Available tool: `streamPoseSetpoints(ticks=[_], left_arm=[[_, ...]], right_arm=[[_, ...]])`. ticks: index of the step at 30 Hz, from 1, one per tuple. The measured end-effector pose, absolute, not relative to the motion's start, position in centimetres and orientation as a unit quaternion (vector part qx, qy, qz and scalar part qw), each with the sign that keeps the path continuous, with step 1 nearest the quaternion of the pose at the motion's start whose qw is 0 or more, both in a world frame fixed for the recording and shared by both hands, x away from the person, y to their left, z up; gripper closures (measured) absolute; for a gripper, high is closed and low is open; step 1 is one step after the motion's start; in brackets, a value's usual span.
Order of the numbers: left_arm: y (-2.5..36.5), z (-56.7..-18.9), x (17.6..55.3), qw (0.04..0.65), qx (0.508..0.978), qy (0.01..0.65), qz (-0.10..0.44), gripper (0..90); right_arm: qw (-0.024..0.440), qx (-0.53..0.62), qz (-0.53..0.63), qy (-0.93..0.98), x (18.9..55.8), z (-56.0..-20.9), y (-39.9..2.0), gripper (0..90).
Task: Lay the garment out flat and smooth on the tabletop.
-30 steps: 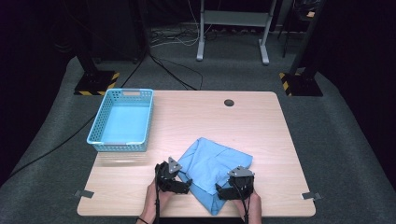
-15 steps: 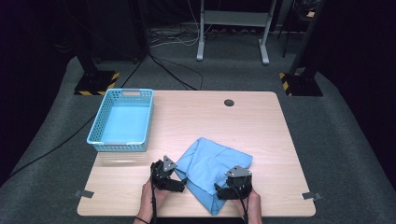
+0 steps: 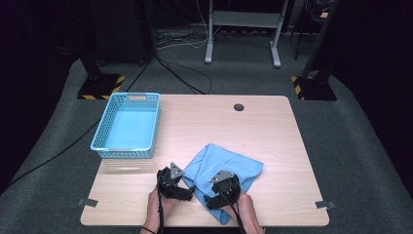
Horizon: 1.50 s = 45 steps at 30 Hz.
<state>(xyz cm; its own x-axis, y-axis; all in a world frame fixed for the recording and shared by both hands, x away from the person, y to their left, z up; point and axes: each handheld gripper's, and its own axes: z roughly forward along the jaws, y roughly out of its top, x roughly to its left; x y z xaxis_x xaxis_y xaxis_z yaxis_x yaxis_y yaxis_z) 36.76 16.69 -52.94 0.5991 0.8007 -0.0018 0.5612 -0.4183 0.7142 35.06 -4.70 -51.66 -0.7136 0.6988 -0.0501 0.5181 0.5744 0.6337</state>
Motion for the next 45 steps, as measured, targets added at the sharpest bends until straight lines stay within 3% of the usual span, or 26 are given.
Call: streamPoseSetpoints(ticks=[17, 21, 33, 45], left_arm=[[16.7, -52.9, 36.8, 0.346, 0.824, 0.413, 0.173, 0.5], [16.7, -52.9, 36.8, 0.346, 0.824, 0.413, 0.173, 0.5], [16.7, -52.9, 36.8, 0.346, 0.824, 0.413, 0.173, 0.6], [16.7, -52.9, 36.8, 0.346, 0.825, 0.412, 0.173, 0.6]], right_arm=[[0.156, 0.387, 0.317, 0.852, 36.1, -50.9, -6.7, 68.0], [0.158, 0.392, 0.328, 0.845, 36.2, -50.5, -7.2, 77.8], [0.211, 0.405, 0.346, 0.820, 37.8, -47.7, -8.9, 81.8], [0.246, 0.427, 0.342, 0.800, 41.9, -44.9, -11.3, 81.9]])
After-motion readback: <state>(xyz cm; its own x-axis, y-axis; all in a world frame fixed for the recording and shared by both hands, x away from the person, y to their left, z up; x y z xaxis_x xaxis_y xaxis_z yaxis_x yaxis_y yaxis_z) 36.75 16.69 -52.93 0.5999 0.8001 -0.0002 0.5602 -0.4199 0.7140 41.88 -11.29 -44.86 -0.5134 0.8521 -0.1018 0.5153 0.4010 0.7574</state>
